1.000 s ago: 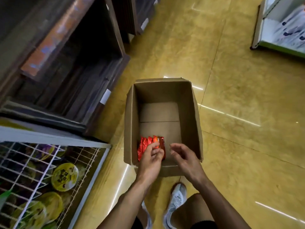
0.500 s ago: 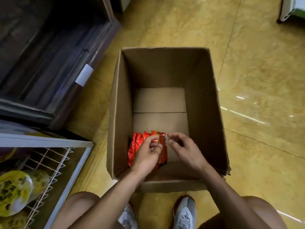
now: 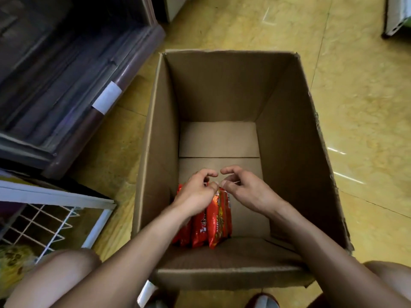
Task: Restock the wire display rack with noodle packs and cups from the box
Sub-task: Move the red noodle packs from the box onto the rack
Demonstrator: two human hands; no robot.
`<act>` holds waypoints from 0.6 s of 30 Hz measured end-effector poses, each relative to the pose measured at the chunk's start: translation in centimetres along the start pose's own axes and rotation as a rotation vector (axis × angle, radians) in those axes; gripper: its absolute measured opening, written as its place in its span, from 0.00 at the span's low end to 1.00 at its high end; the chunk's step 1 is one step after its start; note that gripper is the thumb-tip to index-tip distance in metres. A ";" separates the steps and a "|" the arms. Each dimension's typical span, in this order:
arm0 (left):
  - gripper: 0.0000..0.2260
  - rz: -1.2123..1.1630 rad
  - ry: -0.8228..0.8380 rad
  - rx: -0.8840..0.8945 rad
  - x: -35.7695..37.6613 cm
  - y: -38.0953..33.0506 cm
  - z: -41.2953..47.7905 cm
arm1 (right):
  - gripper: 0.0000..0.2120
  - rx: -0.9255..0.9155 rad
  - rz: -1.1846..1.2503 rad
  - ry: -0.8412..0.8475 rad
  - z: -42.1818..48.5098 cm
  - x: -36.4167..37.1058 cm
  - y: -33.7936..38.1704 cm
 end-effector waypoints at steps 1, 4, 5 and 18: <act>0.13 0.008 0.007 0.001 0.1 -0.1 0.3 | 0.18 0.000 -0.030 0.014 0.2 0.2 -0.1; 0.16 0.081 0.041 0.025 0.7 -0.8 0.7 | 0.20 0.000 -0.100 0.062 0.3 0.4 -0.3; 0.17 0.132 0.048 0.034 0.8 -1.0 0.9 | 0.20 0.003 -0.107 0.077 0.3 0.2 -0.4; 0.25 0.760 0.183 0.042 3.0 0.6 4.1 | 0.21 -0.024 -0.195 0.052 1.5 -2.6 -1.3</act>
Point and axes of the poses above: each hand's wrist, its own z-axis towards the middle knuckle, its own x-axis out of the palm, y = z × x, the point moved 10 cm from there along z, towards the middle knuckle, and after that the axes turned 8 degrees about -z, right-handed, at the moved point
